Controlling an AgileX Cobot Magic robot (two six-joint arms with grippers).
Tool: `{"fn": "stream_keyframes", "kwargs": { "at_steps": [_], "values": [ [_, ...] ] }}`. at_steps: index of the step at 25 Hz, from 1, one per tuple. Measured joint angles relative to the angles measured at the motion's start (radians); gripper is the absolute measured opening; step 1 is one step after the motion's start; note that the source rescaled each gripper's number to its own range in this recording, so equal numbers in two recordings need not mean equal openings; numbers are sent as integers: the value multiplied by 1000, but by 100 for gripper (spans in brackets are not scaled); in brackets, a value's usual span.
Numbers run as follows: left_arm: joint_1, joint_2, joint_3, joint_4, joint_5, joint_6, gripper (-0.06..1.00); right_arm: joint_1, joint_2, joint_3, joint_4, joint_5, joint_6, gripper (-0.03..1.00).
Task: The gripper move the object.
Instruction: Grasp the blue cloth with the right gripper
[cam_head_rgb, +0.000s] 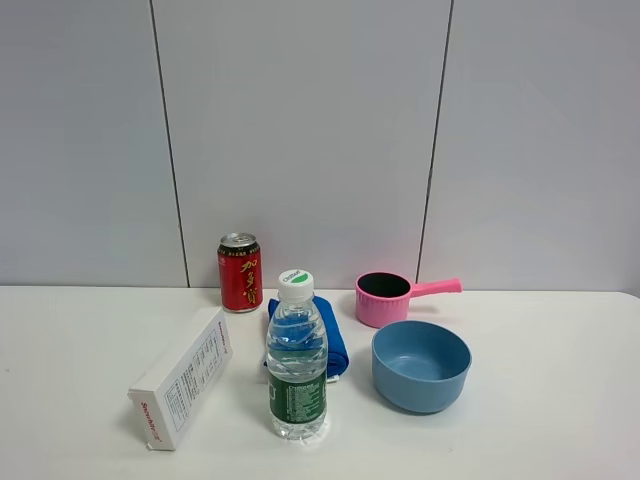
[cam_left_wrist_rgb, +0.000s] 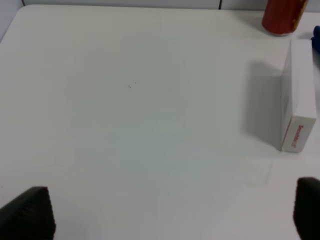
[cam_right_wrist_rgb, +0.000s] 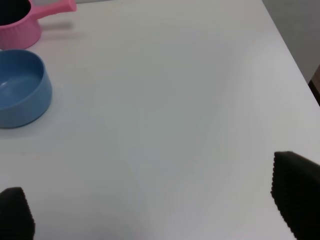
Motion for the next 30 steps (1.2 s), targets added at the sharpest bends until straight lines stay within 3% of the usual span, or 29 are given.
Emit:
{"fn": "stream_keyframes", "kwargs": {
  "at_steps": [19,25,30],
  "values": [
    [0,0,0,0,0,0,100,0,0,0,6,0,-14,98],
    [0,0,0,0,0,0,100,0,88,-33,155,-25,-83,98],
    [0,0,0,0,0,0,100,0,339,-146,293,-103,-186,98]
  ]
}}
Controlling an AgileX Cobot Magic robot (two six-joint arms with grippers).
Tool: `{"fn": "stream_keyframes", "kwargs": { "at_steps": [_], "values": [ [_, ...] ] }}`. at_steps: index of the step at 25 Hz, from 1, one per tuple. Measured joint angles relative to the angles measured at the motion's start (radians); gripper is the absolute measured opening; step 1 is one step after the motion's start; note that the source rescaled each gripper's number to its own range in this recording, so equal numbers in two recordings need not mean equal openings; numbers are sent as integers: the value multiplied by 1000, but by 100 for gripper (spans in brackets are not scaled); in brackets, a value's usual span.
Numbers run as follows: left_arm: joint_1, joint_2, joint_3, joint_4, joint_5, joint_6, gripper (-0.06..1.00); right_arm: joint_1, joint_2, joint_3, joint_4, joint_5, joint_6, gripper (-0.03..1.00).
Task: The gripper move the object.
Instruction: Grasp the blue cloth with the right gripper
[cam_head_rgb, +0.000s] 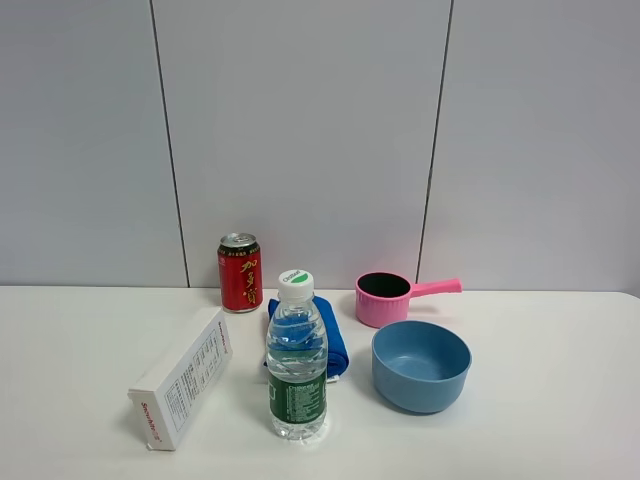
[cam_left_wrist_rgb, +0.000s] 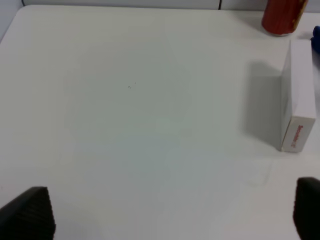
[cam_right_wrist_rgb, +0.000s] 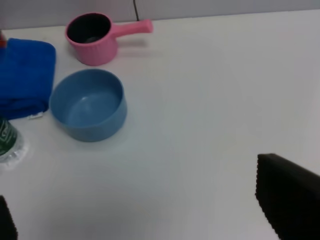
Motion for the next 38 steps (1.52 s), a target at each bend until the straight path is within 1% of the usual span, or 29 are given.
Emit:
{"fn": "stream_keyframes", "kwargs": {
  "at_steps": [5,9,14,18,21,24,26,31,33,35,38],
  "values": [
    [0,0,0,0,0,0,100,0,311,-119,101,-59,-67,98],
    [0,0,0,0,0,0,100,0,535,-269,174,-73,-97,98],
    [0,0,0,0,0,0,100,0,789,-469,184,-79,-154,98],
    [0,0,0,0,0,0,100,0,930,-595,184,-84,-215,98],
    [0,0,0,0,0,0,100,0,994,-650,195,-96,-265,98],
    [0,0,0,0,0,0,100,12,1032,-665,216,-133,-313,98],
    [0,0,0,0,0,0,100,44,1055,-668,221,-162,-334,98],
    [0,0,0,0,0,0,100,166,1125,-668,237,-203,-353,98],
    [0,0,0,0,0,0,100,218,1165,-668,237,-255,-351,98],
    [0,0,0,0,0,0,100,263,1207,-668,237,-305,-324,98],
    [0,0,0,0,0,0,100,322,1281,-671,232,-367,-252,96]
  ]
}}
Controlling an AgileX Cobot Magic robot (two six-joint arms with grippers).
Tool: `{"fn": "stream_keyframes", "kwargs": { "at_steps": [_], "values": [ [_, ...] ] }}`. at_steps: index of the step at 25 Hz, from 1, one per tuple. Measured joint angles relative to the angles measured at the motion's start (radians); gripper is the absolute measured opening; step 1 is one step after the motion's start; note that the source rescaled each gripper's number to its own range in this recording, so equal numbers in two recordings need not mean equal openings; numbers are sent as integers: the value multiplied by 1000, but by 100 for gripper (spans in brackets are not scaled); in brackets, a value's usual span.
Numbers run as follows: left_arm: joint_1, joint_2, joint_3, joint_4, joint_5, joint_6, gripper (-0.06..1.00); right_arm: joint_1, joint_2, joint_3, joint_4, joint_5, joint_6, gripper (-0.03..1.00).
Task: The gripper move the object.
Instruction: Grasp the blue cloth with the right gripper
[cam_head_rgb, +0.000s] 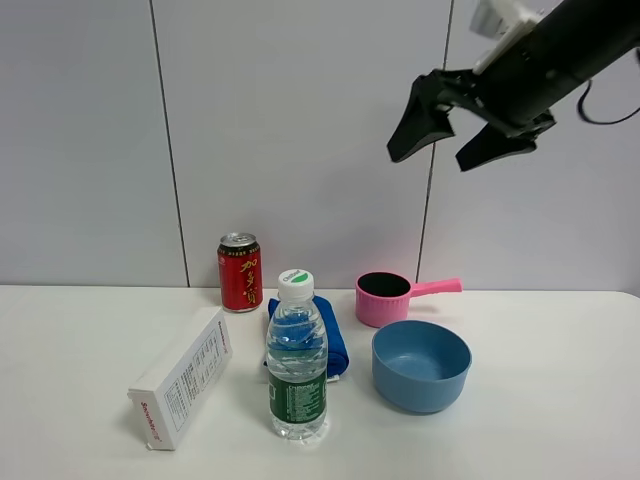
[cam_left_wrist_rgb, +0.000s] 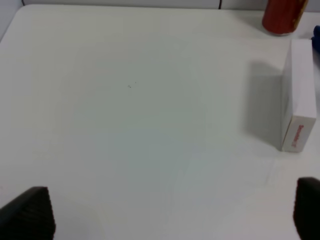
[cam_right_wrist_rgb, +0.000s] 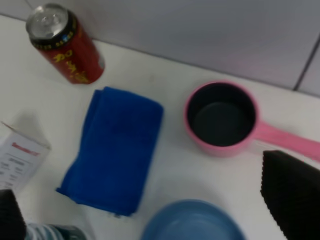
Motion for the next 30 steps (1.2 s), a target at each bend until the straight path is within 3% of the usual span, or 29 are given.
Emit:
{"fn": "stream_keyframes", "kwargs": {
  "at_steps": [4,13,17,30],
  "values": [
    [0,0,0,0,0,0,100,56,107,-62,-51,5,111,95],
    [0,0,0,0,0,0,100,161,330,-396,-266,192,424,95],
    [0,0,0,0,0,0,100,203,415,-475,-353,258,539,95],
    [0,0,0,0,0,0,100,250,521,-500,-465,236,747,93]
  ]
}}
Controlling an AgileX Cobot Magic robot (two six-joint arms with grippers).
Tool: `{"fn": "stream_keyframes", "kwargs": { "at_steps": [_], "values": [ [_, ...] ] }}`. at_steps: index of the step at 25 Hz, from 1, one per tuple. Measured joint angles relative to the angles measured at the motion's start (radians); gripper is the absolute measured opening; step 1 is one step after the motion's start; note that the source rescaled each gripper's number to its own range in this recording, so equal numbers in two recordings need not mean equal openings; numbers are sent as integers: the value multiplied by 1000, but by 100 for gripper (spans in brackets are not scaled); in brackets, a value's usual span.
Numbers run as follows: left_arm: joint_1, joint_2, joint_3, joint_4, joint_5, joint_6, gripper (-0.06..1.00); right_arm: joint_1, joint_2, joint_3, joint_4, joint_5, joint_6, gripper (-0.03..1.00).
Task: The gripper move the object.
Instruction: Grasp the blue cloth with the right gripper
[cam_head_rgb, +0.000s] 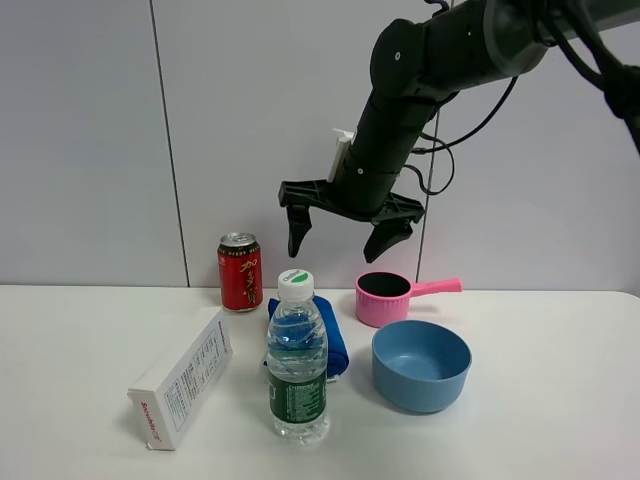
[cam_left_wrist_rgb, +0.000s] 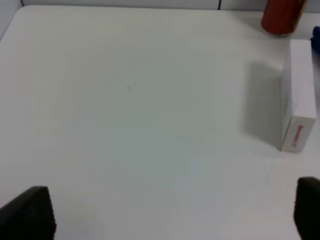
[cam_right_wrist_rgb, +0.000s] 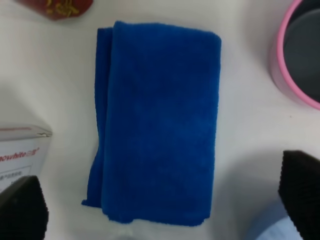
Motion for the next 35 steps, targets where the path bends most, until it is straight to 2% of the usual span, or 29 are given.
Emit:
{"fn": "stream_keyframes", "kwargs": {
  "at_steps": [19,35],
  "values": [
    [0,0,0,0,0,0,100,10,173,0,39,-167,38,90],
    [0,0,0,0,0,0,100,10,238,-1,52,-191,38,90]
  ]
}}
